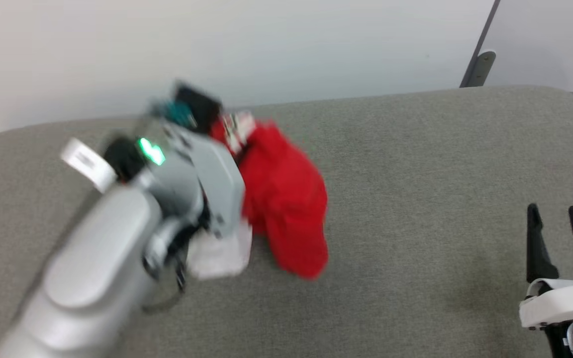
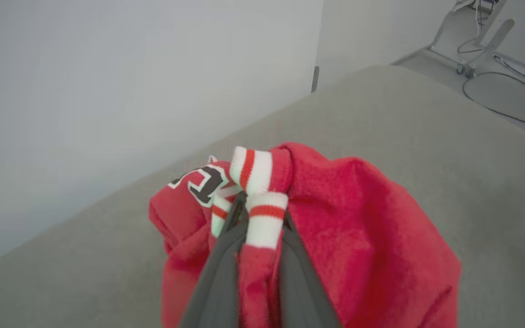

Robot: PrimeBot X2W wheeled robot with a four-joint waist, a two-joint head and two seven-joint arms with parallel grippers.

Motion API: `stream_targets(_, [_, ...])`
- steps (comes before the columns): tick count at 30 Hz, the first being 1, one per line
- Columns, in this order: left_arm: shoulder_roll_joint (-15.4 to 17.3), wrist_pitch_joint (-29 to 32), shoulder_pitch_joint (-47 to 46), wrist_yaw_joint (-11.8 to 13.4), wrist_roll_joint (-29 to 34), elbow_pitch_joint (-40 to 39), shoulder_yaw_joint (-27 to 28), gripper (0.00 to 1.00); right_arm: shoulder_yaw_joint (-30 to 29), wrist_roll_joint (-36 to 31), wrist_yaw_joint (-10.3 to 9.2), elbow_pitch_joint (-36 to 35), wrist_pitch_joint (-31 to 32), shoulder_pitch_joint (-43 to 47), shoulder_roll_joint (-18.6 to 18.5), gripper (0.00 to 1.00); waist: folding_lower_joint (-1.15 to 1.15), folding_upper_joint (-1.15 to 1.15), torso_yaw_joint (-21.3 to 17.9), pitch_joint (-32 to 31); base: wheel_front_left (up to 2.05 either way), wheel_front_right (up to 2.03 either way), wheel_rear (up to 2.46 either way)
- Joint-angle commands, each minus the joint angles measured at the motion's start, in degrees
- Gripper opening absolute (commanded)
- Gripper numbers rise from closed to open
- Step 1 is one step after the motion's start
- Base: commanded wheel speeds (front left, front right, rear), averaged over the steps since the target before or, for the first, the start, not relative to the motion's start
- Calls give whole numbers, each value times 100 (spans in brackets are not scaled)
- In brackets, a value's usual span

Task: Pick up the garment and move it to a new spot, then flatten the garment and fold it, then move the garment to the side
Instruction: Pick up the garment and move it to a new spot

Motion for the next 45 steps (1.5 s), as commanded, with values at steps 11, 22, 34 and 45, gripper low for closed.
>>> stream_targets(11, [-471,-37,908,46,-199,1200,-455,0,341,49,-7,315,-126,-56,51,100,0,0,-188,40,0,0,0])
stream_targets(22, [-779,-252,828,-274,-221,2415,-669,62,542,103,-8,559,-192,-154,-62,100,0,0,-215,-68,0,0,0])
stream_targets(34, [-789,-727,561,-508,-467,2446,-375,100,543,113,-7,567,-154,-48,-161,100,0,0,50,-300,0,0,0])
stream_targets(45, [-322,-1581,924,-302,-682,1523,238,100,523,87,-7,490,-115,98,-222,100,0,0,420,-489,0,0,0])
